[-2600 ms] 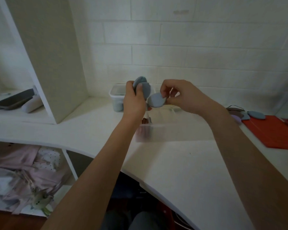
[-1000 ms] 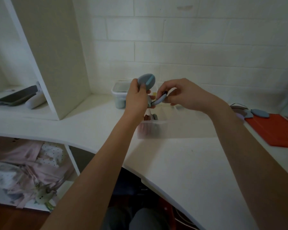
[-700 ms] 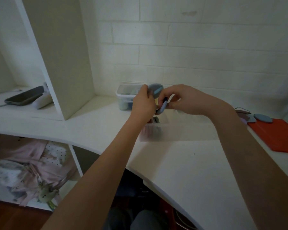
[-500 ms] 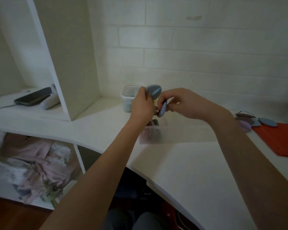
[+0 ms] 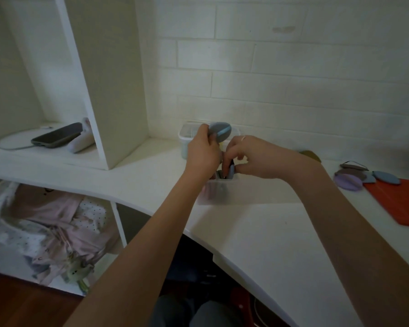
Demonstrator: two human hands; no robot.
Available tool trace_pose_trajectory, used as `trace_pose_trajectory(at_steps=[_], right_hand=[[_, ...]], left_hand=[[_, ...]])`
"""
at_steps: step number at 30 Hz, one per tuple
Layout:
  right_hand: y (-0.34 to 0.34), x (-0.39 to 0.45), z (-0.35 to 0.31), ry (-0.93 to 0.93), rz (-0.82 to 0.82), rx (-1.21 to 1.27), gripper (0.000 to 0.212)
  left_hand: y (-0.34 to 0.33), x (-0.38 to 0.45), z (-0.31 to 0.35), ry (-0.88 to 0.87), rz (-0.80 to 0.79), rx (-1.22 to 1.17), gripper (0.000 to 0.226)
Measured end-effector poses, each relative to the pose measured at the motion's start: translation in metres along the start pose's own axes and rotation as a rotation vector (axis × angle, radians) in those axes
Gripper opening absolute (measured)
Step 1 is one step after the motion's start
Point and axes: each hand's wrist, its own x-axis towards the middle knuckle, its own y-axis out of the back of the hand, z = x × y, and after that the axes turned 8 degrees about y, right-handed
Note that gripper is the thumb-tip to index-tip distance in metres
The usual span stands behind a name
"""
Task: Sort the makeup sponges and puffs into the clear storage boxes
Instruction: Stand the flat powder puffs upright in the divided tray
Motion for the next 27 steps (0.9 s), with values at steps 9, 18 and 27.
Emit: trace_pose_trajectory(at_steps=[9,18,27], right_hand=[[-0.002,0.001,-0.004,-0.069,0.034,0.051,0.022],[-0.005,0.001,-0.007,-0.191,0.05,0.113,0.01],[-0.005,0.002,0.003,-0.21,0.192,0.292,0.006]], left_hand=[[-0.001,0.003,-0.004,0.021,-0.015,-0.014,0.022],[-0.002,0.005,-0.005,0.014,0.004,-0.05,0.021],[0.0,0.004,-0.004,0.027,-0.038,-0.051,0.017]])
